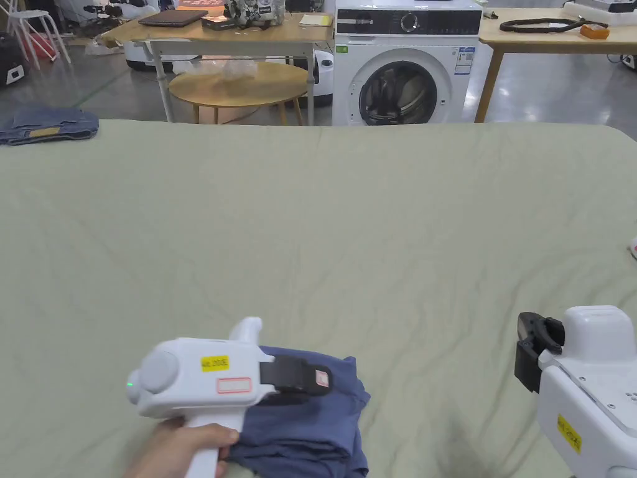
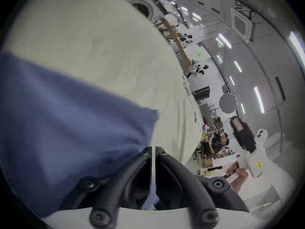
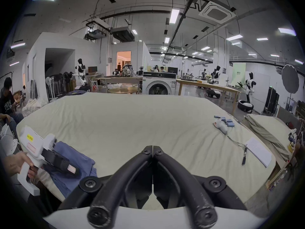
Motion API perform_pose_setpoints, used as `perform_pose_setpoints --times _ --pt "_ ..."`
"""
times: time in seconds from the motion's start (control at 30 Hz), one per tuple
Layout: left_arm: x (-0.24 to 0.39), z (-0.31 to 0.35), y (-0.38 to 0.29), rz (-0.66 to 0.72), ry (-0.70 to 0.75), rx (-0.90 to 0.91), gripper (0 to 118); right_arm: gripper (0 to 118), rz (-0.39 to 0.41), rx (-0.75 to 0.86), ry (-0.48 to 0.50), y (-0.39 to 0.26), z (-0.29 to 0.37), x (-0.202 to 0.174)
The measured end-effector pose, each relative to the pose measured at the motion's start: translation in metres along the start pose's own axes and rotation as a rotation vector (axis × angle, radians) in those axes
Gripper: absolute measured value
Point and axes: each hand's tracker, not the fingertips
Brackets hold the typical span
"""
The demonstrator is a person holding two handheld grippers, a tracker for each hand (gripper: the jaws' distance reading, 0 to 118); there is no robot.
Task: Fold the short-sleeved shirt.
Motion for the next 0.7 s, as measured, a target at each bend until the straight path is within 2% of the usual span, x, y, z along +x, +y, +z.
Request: perform_pose_setpoints --times 0.13,0.17,0.23,0.27,0.33,0.4,0.47,0.53,0.57,0.6,0.63,0.67,0.7 --pt "0.01 0.077 0.021 -0.124 0.086 0.167 0 0 0.024 0.008 0.025 0.002 -0.003 -0.015" --pt "0.014 0.091 0.023 -0.162 0.161 0.203 7 0 0.024 0.009 0.034 0.003 -0.004 -0.019" --pt "0.016 0.126 0.028 -0.213 0.239 0.313 85 0 0.023 0.008 0.074 0.005 -0.006 -0.03" --pt "0.021 0.138 0.029 -0.218 0.284 0.327 100 0 0.029 0.01 0.089 0.006 -0.007 -0.036" --pt "0.008 0.159 0.035 -0.138 0.235 0.327 99 0 -0.005 -0.013 0.187 0.009 -0.013 -0.05" --pt "-0.008 0.174 0.035 -0.066 0.192 0.381 99 0 -0.114 -0.087 0.354 0.007 -0.029 -0.061" --pt "-0.022 0.183 0.033 -0.067 0.173 0.381 100 0 -0.279 -0.211 0.581 -0.002 -0.056 -0.071" --pt "-0.02 0.181 0.024 -0.057 0.18 0.394 100 0 -0.426 -0.357 0.727 -0.024 -0.091 -0.083" --pt "-0.024 0.181 0.022 -0.04 0.17 0.39 100 0 -0.462 -0.422 0.774 -0.036 -0.105 -0.091" --pt "-0.03 0.18 0.022 -0.013 0.172 0.379 100 0 -0.417 -0.474 0.703 -0.049 -0.117 -0.1" --pt "-0.035 0.179 0.02 0.01 0.186 0.358 100 0 -0.398 -0.529 0.703 -0.062 -0.129 -0.108" --pt "-0.055 0.183 0.025 0.019 0.193 0.349 100 0 -0.406 -0.57 0.711 -0.073 -0.138 -0.112" --pt "-0.062 0.182 0.025 0.017 0.185 0.334 100 0 -0.447 -0.63 0.698 -0.085 -0.147 -0.113"
